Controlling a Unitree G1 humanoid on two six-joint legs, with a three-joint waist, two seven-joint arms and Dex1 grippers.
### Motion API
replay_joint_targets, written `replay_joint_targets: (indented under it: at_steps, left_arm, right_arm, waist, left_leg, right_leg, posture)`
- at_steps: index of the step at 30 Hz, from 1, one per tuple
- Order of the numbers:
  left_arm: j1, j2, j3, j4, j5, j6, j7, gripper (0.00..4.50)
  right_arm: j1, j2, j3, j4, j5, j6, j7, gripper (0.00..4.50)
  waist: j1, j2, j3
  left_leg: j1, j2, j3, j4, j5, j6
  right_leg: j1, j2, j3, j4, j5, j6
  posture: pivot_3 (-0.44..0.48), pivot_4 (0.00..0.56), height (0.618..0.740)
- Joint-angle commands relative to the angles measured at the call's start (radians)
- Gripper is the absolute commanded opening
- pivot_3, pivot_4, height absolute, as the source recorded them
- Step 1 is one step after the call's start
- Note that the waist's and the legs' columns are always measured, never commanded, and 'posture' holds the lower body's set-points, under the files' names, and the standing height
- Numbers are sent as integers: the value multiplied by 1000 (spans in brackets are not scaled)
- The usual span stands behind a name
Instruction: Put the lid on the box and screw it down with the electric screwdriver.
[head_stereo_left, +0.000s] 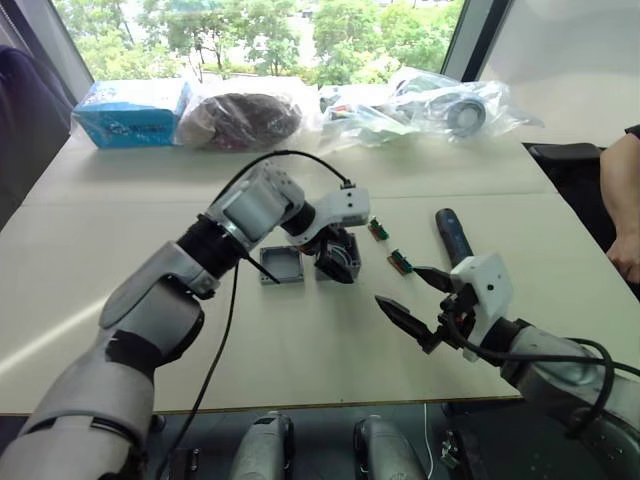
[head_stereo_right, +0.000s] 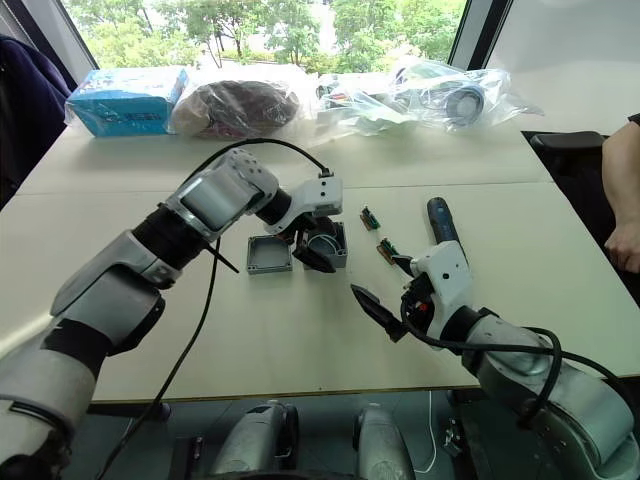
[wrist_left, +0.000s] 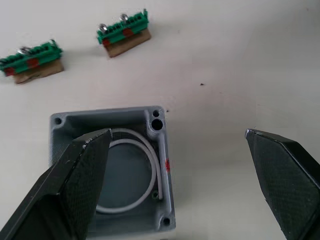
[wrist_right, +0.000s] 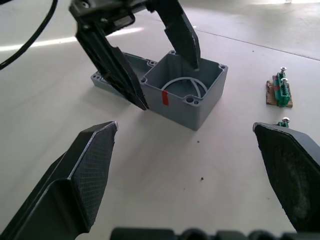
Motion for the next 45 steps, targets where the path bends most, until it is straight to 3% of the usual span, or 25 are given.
replay_joint_targets:
  at_steps: [1,8,12,21,32,35,38,45]
  left_arm:
    - [-23,-23,20,-1,42,-4,-3,4405]
    - [-13,-54,24,37,102,-35,-7,4405]
    - [-6,-57,25,49,125,-56,-20,3356]
    - [12,-59,19,86,178,-103,-40,37]
    - [18,-82,35,133,233,-210,-54,37]
    - [19,-83,42,140,246,-225,-59,762]
    - [13,-90,49,146,248,-226,-78,1902]
    - [-1,-112,61,182,257,-240,-84,1902]
  right_arm:
    - [7,-1,-34,-59,3,3,1,4500]
    - [6,10,-54,-81,23,26,-24,4500]
    - [-1,25,-49,-82,21,31,-40,4500]
    - [-14,49,-51,-71,7,31,-56,4500]
    - [3,66,-68,-65,-14,17,-53,4500]
    - [3,71,-69,-64,-23,16,-51,4500]
    - [3,79,-70,-62,-31,16,-49,4500]
    - [4,105,-58,-65,-43,21,-55,4500]
  waist:
    - [1,0,0]
    - [3,0,0]
    - [3,0,0]
    - [3,0,0]
    - [5,0,0]
    - [3,0,0]
    - [2,0,0]
    - [2,0,0]
  left_leg:
    - [0,0,0,0,0,0]
    - [-2,1,0,7,-2,3]
    - [-2,0,0,8,-2,3]
    - [-2,0,0,9,-2,4]
    - [-1,0,-1,12,-2,4]
    - [-1,0,-1,12,-2,4]
    - [-1,0,-1,12,-2,4]
    - [-1,0,-1,12,-2,4]
  right_leg:
    - [0,0,0,0,0,0]
    - [2,-1,0,1,-1,-1]
    - [2,-1,0,1,-1,-1]
    - [1,-1,0,4,0,-1]
    - [2,-2,0,8,-2,-3]
    - [2,-2,0,8,-2,-3]
    - [2,-2,0,8,-2,-3]
    - [2,-2,0,9,-1,-2]
  posture:
    - [0,150,740]
    - [0,150,740]
    - [0,150,740]
    - [0,150,740]
    - [0,150,740]
    - [0,150,740]
    - [0,150,740]
    - [0,150,740]
